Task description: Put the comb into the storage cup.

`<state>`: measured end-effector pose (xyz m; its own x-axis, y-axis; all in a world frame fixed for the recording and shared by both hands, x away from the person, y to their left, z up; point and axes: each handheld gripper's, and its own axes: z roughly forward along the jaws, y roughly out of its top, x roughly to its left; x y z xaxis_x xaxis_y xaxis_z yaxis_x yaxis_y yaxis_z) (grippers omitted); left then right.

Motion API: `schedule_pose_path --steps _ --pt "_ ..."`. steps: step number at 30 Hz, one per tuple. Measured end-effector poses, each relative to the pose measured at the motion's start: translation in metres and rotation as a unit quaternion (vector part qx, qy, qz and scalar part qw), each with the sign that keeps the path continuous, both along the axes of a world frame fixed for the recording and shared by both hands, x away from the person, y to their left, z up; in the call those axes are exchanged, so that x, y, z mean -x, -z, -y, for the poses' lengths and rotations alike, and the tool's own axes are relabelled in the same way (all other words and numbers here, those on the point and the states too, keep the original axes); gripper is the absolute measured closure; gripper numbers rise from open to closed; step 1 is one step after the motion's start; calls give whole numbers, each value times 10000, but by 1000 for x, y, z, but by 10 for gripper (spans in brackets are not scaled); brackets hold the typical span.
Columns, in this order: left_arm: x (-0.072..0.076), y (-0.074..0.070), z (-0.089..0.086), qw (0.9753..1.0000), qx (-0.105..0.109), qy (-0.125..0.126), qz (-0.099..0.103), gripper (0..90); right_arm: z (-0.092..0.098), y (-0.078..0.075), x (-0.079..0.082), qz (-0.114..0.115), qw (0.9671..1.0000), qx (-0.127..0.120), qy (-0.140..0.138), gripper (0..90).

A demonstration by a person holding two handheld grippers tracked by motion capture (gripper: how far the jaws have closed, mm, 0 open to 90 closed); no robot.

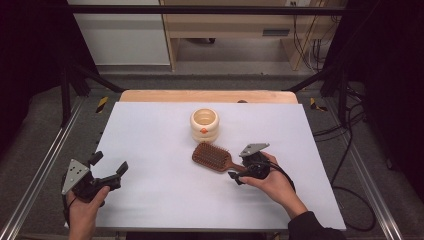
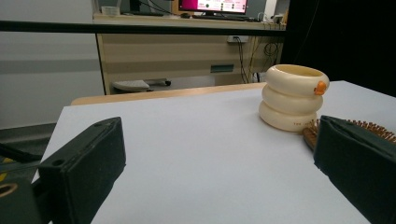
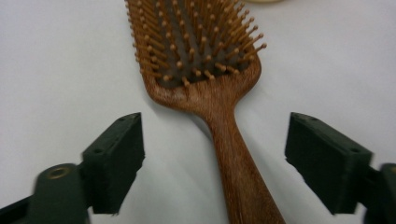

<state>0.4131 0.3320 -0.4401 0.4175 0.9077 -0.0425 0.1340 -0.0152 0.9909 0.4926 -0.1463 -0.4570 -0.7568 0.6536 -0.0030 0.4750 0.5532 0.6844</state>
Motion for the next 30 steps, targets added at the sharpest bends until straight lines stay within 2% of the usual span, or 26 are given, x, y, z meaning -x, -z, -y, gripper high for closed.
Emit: schedule_pose_path --steps 2,4,9,12,16,21,24,30 --pt "0 0 0 10000 -6 1 -5 22 0 1 -2 27 10000 66 -3 125" --pt "0 0 0 10000 -1 2 -14 22 -1 1 -3 -52 10000 65 -28 100" --pt "0 0 0 10000 -29 -11 -5 22 -2 -1 -7 -137 9998 158 -51 93" --pt "-1 0 0 10000 -7 15 -32 22 -3 -2 -8 -140 9997 197 -91 60" --pt "-1 0 0 10000 -9 16 -32 21 -5 -2 -9 -252 9992 285 -110 68" --pt "-1 0 0 10000 -14 19 -34 21 -7 -1 -11 -280 9988 366 -140 70" --pt "-1 0 0 10000 -12 20 -33 22 -9 0 -12 -344 9982 447 -185 142" --pt "-1 0 0 10000 -14 19 -34 22 -13 1 -13 -404 9971 555 -320 350"
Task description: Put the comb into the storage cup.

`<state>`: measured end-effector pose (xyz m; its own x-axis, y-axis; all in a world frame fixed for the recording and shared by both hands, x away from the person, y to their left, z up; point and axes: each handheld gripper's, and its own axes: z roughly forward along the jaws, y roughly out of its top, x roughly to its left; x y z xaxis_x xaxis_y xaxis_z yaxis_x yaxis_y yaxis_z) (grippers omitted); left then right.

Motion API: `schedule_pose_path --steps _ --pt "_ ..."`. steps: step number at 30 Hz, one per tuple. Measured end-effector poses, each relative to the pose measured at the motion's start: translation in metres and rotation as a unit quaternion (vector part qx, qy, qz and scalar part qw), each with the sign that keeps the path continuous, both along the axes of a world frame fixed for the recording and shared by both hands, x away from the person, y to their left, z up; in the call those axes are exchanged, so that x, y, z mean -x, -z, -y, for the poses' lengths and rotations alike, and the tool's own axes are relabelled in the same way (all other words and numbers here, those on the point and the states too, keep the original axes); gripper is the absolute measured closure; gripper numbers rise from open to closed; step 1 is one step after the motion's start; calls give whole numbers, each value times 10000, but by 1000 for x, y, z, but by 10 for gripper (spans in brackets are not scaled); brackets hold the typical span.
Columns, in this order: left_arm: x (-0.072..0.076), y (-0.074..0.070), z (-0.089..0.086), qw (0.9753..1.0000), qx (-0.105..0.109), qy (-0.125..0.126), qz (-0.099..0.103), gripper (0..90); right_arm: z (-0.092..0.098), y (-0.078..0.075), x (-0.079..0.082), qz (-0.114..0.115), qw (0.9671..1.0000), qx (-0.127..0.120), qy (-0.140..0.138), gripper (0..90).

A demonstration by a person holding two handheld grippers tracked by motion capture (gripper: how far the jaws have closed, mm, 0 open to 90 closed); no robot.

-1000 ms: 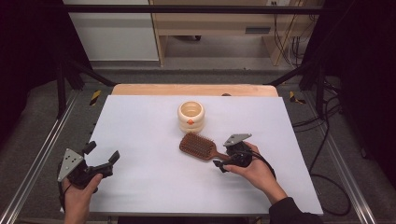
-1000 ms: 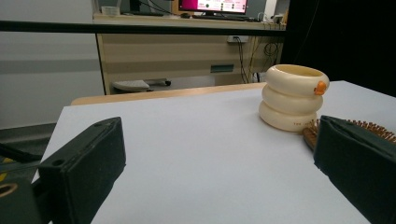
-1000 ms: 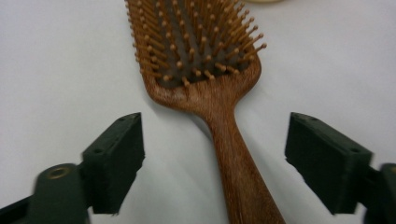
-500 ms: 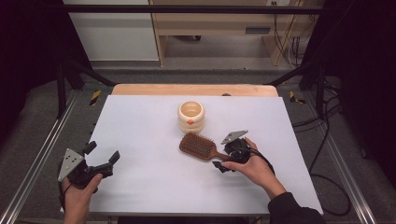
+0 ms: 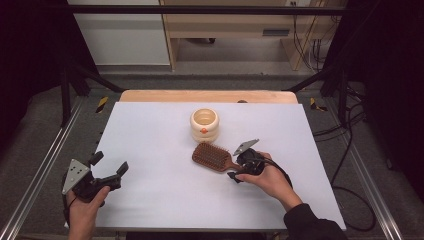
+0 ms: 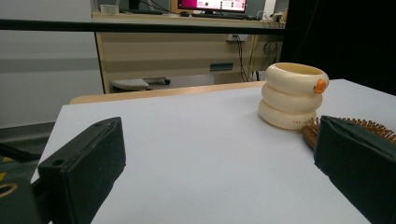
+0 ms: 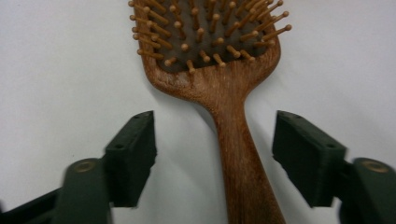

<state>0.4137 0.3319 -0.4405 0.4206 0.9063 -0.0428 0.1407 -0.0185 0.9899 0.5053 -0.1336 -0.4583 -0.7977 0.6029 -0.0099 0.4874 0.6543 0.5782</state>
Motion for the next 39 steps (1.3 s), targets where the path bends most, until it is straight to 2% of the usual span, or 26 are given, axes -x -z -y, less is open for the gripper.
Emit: schedule_pose_path --steps 4,14,20,26,35,39 --pt "0 0 0 10000 2 2 -3 22 -2 2 0 15 9999 99 -92 434" --pt "0 0 1 10000 -60 12 13 22 -2 2 -3 79 9996 205 -176 527" --pt "0 0 2 10000 -74 16 18 22 -3 4 -4 188 9992 264 -216 597" --pt "-1 0 2 10000 -83 27 4 22 -3 5 -3 329 9981 337 -389 687" --pt "-1 0 2 10000 -82 26 6 22 -1 5 0 533 9959 418 -598 722" --pt "-1 0 2 10000 -82 24 8 22 -2 4 3 485 9960 416 -631 723"
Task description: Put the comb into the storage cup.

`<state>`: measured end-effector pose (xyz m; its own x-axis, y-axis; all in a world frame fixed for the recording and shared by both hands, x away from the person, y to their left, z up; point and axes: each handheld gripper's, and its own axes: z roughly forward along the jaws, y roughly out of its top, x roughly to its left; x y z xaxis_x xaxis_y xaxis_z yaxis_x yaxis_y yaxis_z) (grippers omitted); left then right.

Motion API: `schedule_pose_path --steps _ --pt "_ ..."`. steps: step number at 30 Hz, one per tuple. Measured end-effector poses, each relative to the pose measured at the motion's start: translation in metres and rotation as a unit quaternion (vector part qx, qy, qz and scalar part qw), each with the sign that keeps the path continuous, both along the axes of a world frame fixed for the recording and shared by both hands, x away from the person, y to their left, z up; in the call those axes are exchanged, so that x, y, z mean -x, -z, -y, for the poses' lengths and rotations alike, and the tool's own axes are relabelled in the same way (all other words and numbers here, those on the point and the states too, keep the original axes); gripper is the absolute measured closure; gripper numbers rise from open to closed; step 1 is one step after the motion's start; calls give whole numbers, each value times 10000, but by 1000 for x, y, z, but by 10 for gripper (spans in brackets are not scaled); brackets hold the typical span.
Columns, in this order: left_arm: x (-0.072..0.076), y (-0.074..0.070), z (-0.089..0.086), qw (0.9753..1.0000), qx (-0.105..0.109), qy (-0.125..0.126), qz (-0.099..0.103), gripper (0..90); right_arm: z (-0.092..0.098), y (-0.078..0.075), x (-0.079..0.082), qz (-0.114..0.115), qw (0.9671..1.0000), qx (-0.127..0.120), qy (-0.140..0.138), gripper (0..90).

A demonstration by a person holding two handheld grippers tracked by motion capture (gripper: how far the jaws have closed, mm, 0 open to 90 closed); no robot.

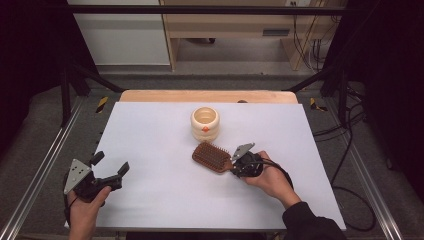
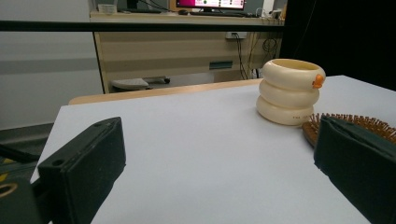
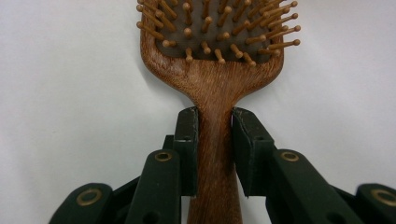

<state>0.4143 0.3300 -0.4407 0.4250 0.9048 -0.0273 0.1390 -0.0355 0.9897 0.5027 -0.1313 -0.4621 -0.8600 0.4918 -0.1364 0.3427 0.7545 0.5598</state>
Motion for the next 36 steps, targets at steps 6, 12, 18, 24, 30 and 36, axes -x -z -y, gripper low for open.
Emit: schedule_pose_path --steps 6,12,18,24,30,36 --pt "0 0 0 10000 8 -1 6 22 -3 -2 11 -153 9999 35 -7 723" --pt "0 0 1 10000 -4 4 5 22 -5 -3 15 -296 9995 66 94 717" --pt "0 0 0 10000 6 -3 7 22 -13 -6 11 -486 9980 340 197 654" --pt "0 0 1 10000 -12 18 10 22 -16 -7 9 -649 9963 471 303 672" --pt "0 0 2 10000 -14 24 8 22 -18 -8 6 -903 9940 460 418 718" --pt "1 -1 3 10000 -25 44 10 22 -19 -8 7 -886 9939 475 455 724"
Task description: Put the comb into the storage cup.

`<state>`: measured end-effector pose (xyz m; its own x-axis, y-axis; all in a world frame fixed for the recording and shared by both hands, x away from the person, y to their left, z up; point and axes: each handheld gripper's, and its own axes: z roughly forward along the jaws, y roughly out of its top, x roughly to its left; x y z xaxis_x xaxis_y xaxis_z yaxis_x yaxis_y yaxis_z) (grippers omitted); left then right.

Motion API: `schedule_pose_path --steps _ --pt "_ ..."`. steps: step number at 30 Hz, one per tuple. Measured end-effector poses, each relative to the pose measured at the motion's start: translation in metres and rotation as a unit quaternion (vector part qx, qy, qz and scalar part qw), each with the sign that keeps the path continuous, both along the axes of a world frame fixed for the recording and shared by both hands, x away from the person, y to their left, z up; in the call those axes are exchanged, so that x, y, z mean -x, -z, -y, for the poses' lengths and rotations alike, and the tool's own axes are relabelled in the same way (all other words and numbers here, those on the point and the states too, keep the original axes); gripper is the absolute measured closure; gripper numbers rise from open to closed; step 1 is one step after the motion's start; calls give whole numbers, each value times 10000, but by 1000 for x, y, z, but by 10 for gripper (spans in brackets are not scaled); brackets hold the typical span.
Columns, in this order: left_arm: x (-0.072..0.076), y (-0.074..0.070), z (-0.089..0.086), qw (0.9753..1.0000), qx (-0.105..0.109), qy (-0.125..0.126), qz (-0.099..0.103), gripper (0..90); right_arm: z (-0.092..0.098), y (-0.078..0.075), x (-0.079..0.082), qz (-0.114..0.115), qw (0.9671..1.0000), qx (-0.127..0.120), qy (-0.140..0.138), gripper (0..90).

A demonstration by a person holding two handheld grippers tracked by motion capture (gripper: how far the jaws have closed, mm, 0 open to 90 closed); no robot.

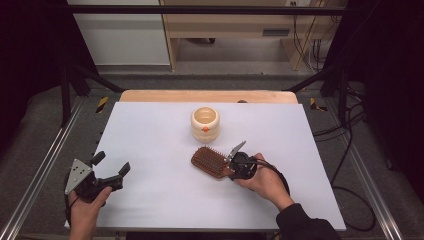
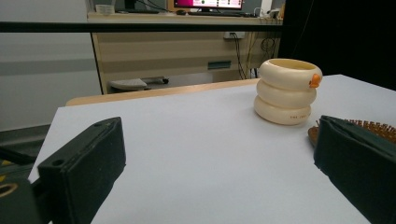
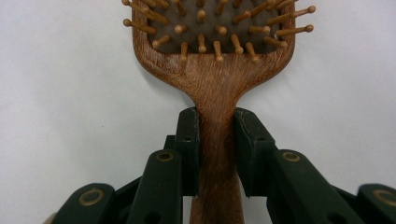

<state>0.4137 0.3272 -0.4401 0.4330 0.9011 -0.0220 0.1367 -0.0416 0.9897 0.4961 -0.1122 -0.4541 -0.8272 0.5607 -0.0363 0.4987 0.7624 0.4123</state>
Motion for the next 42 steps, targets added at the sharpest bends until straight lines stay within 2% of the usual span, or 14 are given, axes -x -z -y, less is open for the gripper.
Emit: schedule_pose_path --steps 4,12,17,19,21,25,28,31,33,34,35,37,40,42 --pt "0 0 0 10000 6 7 2 22 0 0 6 128 9998 -30 118 725" --pt "3 -2 7 10000 -31 90 -28 22 6 -1 19 474 9979 -379 234 725" --pt "5 -9 25 9985 219 443 -227 17 11 -10 28 912 9923 -765 352 725" --pt "5 -14 35 9974 249 616 -272 17 13 -15 33 1149 9877 -980 412 725" --pt "3 -20 52 9944 387 906 -389 18 13 -19 37 1348 9835 -1126 436 725" --pt "-2 -29 82 9907 294 1249 -449 19 12 -28 42 1676 9751 -1377 463 725" --pt "-12 -37 110 9855 385 1555 -561 24 11 -32 45 1905 9675 -1583 500 725" --pt "-23 -44 134 9819 428 1733 -638 29 9 -34 47 2100 9617 -1689 499 725" --pt "-30 -48 149 9806 357 1813 -650 29 6 -34 49 2240 9575 -1751 492 725" --pt "-33 -49 154 9800 393 1832 -675 29 6 -34 50 2301 9557 -1778 468 725" --pt "-36 -49 159 9790 498 1845 -710 30 5 -34 50 2345 9538 -1819 465 725" --pt "-43 -49 166 9752 827 1872 -844 34 4 -36 51 2451 9487 -1945 450 726" --pt "-54 -49 173 9707 1137 1892 -951 37 2 -36 52 2560 9446 -2005 443 725" --pt "-60 -49 176 9653 1383 1964 -1028 63 0 -36 53 2606 9424 -2053 418 726"
